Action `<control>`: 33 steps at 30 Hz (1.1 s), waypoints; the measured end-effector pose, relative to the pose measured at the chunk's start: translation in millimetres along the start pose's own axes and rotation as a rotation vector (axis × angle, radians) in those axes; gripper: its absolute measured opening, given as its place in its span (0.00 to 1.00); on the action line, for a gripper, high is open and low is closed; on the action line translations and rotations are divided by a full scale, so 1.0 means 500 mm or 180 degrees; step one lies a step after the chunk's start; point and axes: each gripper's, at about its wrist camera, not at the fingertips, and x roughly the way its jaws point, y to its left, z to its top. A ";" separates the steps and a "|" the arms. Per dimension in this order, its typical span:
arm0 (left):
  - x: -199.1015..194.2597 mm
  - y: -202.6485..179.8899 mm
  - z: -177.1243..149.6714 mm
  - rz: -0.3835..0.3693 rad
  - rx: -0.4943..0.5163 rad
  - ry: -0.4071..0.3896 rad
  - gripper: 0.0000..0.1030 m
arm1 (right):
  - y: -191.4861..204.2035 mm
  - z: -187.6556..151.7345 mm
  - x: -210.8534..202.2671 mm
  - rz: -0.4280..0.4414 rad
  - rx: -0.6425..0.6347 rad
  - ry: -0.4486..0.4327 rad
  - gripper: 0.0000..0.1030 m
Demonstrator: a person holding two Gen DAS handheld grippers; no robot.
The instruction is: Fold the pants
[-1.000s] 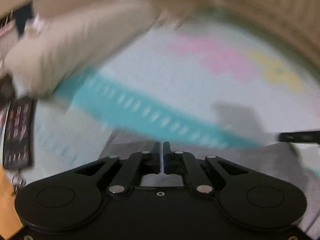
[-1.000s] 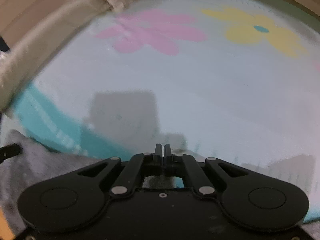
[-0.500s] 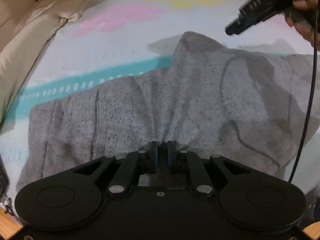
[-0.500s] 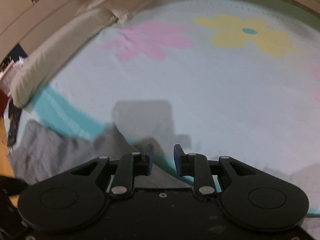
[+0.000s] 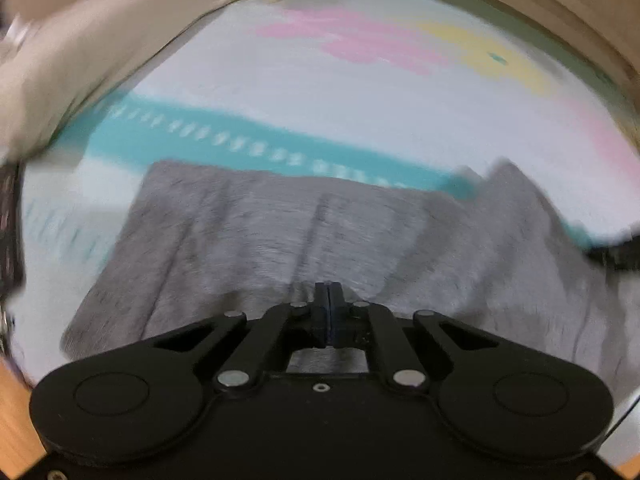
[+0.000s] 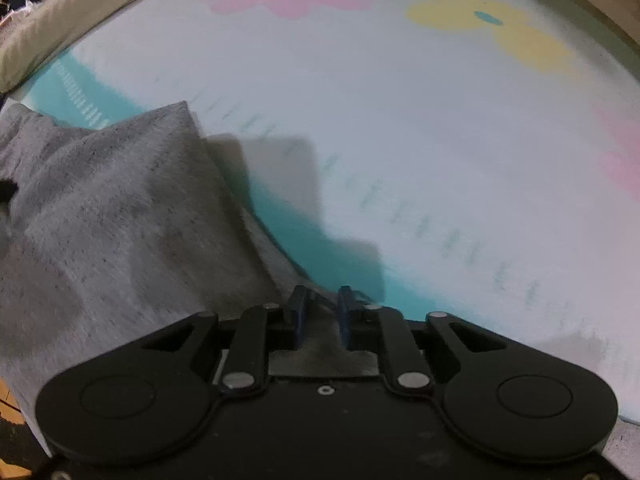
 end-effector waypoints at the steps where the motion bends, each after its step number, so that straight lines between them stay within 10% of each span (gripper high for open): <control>1: 0.000 0.006 0.003 0.0145 -0.0120 -0.0014 0.11 | -0.004 -0.001 -0.004 -0.0102 0.0041 0.0004 0.14; 4: -0.001 0.001 0.029 0.0394 -0.0044 -0.0258 0.09 | 0.003 -0.001 -0.032 -0.0254 0.0117 -0.0238 0.21; 11: 0.055 -0.005 0.094 -0.0060 0.0062 -0.0163 0.15 | 0.071 0.089 -0.075 0.0710 0.0394 -0.0790 0.27; 19: 0.081 0.052 0.057 0.0053 0.0034 -0.0075 0.11 | 0.053 0.125 -0.005 0.0392 0.0337 -0.0556 0.31; 33: 0.060 0.027 0.081 0.0197 -0.0234 0.0006 0.10 | 0.160 0.000 -0.038 0.1080 -0.0953 -0.0337 0.29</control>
